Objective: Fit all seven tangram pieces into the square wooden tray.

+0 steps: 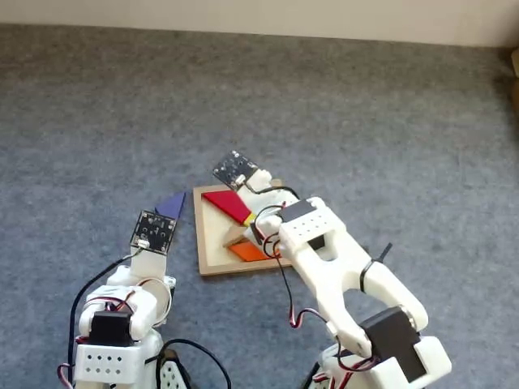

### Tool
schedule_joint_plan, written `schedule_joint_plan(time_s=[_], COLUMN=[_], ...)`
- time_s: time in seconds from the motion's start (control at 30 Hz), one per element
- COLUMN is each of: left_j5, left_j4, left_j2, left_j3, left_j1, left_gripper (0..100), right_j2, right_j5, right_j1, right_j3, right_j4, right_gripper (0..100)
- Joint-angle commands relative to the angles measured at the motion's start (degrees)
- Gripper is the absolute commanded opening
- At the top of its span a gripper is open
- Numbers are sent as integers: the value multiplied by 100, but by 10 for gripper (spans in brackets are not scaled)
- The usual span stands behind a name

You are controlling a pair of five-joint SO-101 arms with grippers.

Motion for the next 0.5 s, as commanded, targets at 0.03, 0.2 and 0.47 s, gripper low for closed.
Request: schedule_joint_plan(time_s=[0.03, 0.2, 0.47], left_j5=[0, 0, 0], left_j4=[18, 18, 18], left_j2=[-242, -242, -242], left_j3=[119, 119, 119], left_j1=[-13, -13, -13], left_gripper=[51, 51, 51], right_j2=[-488, -1279, -1121], right_j5=[-62, -70, -79], right_j1=[57, 127, -497], right_j3=[-57, 40, 725], right_j4=[4, -4, -1086], right_gripper=[34, 34, 34])
